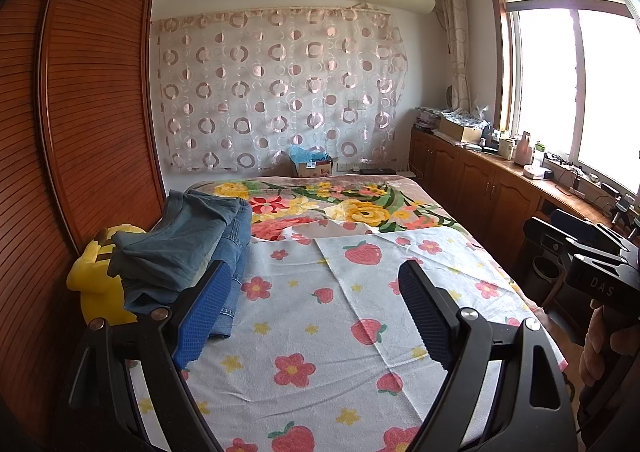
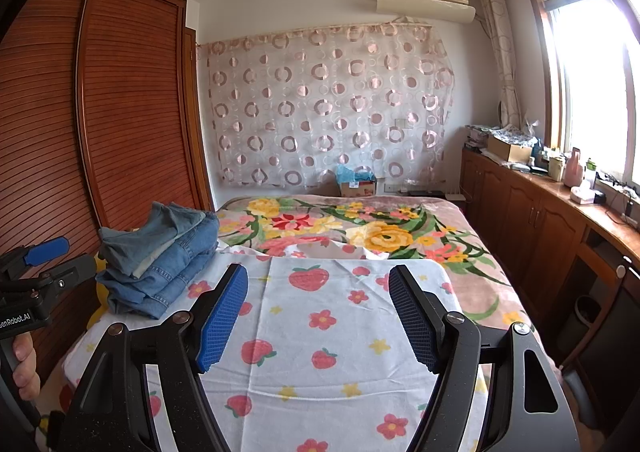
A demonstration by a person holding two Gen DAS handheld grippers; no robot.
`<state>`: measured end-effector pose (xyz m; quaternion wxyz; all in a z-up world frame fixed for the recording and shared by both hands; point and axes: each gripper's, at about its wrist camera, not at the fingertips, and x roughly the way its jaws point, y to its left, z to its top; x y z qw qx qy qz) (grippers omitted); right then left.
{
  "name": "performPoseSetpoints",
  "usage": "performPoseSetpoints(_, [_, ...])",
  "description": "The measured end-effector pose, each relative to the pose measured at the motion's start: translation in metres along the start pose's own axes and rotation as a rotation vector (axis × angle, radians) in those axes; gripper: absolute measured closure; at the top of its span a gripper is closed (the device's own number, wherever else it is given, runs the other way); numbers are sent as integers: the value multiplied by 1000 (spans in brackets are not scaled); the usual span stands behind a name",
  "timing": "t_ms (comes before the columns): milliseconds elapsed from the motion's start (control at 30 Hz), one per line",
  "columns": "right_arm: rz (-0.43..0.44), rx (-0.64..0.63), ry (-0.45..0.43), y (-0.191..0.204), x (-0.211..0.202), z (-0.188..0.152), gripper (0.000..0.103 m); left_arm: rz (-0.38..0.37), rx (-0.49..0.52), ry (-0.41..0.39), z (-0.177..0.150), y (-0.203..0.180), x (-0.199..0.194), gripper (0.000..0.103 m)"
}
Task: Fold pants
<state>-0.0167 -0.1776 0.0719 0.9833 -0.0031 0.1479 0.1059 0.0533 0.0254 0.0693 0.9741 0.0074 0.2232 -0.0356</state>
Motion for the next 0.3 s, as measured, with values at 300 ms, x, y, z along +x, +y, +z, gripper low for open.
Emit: performPoseSetpoints(300, [2, 0, 0, 0, 0, -1, 28, -1, -2, 0, 0, 1, 0, 17])
